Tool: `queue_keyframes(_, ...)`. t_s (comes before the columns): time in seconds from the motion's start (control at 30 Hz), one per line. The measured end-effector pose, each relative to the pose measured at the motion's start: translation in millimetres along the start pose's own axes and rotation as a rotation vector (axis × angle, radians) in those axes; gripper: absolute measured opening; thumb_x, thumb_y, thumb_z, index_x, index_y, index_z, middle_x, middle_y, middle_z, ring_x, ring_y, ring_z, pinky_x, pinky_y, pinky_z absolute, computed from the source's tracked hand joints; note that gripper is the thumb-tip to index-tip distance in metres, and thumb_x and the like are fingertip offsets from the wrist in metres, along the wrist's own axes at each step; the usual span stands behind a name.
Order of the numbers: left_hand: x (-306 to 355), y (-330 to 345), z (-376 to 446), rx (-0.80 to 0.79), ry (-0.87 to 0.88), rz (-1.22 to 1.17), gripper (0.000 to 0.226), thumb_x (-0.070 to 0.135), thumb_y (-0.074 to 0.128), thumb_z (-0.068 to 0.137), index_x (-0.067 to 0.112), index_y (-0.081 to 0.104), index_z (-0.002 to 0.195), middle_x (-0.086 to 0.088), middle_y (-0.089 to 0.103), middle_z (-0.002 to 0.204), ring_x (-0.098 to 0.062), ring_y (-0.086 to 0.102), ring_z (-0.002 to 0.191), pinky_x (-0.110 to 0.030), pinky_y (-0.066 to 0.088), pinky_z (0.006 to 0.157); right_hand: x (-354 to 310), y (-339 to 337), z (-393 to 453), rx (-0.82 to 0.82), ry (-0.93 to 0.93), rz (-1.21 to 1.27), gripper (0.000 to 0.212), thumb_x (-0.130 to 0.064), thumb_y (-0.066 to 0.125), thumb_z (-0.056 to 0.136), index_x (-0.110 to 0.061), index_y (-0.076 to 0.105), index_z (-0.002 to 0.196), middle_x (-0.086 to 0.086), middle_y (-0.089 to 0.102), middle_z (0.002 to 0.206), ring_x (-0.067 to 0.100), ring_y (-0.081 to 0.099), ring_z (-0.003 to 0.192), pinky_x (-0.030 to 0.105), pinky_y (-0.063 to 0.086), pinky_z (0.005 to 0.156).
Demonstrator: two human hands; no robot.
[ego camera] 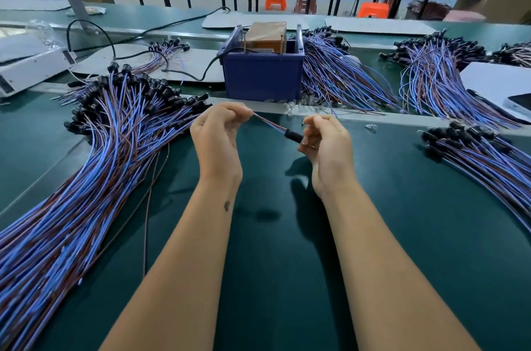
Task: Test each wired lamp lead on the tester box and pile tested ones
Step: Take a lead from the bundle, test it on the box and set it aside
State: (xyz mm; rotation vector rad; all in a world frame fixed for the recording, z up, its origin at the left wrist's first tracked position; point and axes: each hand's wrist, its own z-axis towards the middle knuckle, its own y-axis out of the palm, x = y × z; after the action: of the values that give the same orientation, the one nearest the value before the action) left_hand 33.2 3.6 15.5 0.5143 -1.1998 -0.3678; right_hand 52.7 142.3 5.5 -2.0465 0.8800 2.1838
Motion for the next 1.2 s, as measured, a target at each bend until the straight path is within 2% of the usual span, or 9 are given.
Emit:
queue_keyframes(0.13,1.1,-1.9,-1.1,-0.133,-0.213,-0.184,0.031,0.004,0.039,0.066,0.012,0.061,0.046,-0.006,0.058,0.057,-0.022,0.059,0.062,-0.03,0.05,0.07,-4.9,-2.8,1.4,-0.17,0.212,-0.038,0.038,-0.03,0.035,0.105,-0.009,0.063,0.088,0.006,0.067,0.068,0.021,0.064,0.062,0.035,0.05,0.069)
queue_keyframes(0.2,1.5,0.0,-3.8,-0.282,-0.379,-0.21,0.028,0.01,0.037,0.064,0.011,0.057,0.044,-0.008,0.053,0.053,-0.023,0.055,0.058,-0.03,0.048,0.064,-6.6,-5.4,0.7,-0.337,0.26,-0.128,0.048,-0.037,0.029,0.106,-0.007,0.065,0.096,0.01,0.072,0.078,0.024,0.069,0.07,0.031,0.055,0.067)
queue_keyframes(0.33,-2.9,5.7,-12.7,-0.706,-0.568,0.013,0.029,0.014,0.038,0.065,0.013,0.06,0.046,-0.008,0.058,0.056,-0.024,0.058,0.06,-0.028,0.051,0.062,-4.8,-8.2,-1.2,-0.412,0.199,-0.178,0.036,-0.026,0.041,0.103,-0.012,0.072,0.092,0.008,0.071,0.079,0.019,0.065,0.068,0.035,0.053,0.067)
queue_keyframes(0.43,-8.8,9.8,-18.1,-0.801,-0.646,0.237,0.031,0.013,0.038,0.065,0.013,0.065,0.05,-0.009,0.064,0.062,-0.022,0.065,0.066,-0.026,0.054,0.066,-4.3,-9.6,-3.3,-0.371,0.14,-0.157,0.021,-0.012,0.055,0.097,-0.014,0.073,0.086,0.008,0.069,0.07,0.022,0.06,0.06,0.034,0.049,0.06)
queue_keyframes(0.57,-9.6,10.1,-15.5,-0.725,-0.652,0.33,0.028,0.012,0.042,0.064,0.013,0.068,0.053,-0.008,0.067,0.066,-0.021,0.068,0.068,-0.026,0.055,0.061,-3.8,-9.4,-6.2,-0.334,0.082,-0.087,0.012,-0.002,0.061,0.092,-0.011,0.069,0.093,0.007,0.073,0.075,0.015,0.067,0.064,0.025,0.057,0.06)
queue_keyframes(0.77,-13.2,3.0,-4.5,-0.163,-0.426,0.515,0.022,0.013,0.055,0.088,0.013,0.067,0.069,-0.001,0.063,0.061,-0.018,0.062,0.058,-0.022,0.05,0.047,-1.7,-7.6,-4.4,-0.221,-0.017,-0.065,0.017,0.002,0.063,0.089,-0.014,0.066,0.094,0.0,0.073,0.073,0.007,0.062,0.062,0.018,0.05,0.063)
queue_keyframes(0.9,-18.0,-0.3,-3.1,-0.189,-0.305,0.522,0.02,0.03,0.059,0.095,0.024,0.075,0.085,0.007,0.071,0.076,-0.008,0.066,0.069,-0.022,0.052,0.057,0.9,-2.2,-8.1,-0.275,-0.032,-0.001,0.019,0.006,0.062,0.088,-0.012,0.065,0.094,0.002,0.074,0.074,0.007,0.065,0.063,0.018,0.052,0.064)
queue_keyframes(1.07,-21.6,1.5,-3.8,-0.17,-0.209,0.562,0.017,0.021,0.064,0.094,0.023,0.073,0.08,0.005,0.069,0.068,-0.009,0.061,0.062,-0.023,0.052,0.063,9.0,7.0,-12.8,-0.326,-0.076,-0.26,0.02,0.01,0.067,0.083,-0.006,0.067,0.095,0.009,0.07,0.076,0.008,0.063,0.062,0.017,0.05,0.063)
queue_keyframes(1.2,-19.4,-1.4,-1.1,-0.207,-0.282,0.544,0.02,0.014,0.058,0.097,0.02,0.074,0.085,-0.001,0.073,0.079,-0.013,0.064,0.073,-0.03,0.056,0.073,8.9,7.9,-13.0,-0.328,-0.041,-0.302,0.014,0.008,0.067,0.085,-0.002,0.067,0.095,0.004,0.072,0.073,0.003,0.066,0.06,0.013,0.049,0.059)
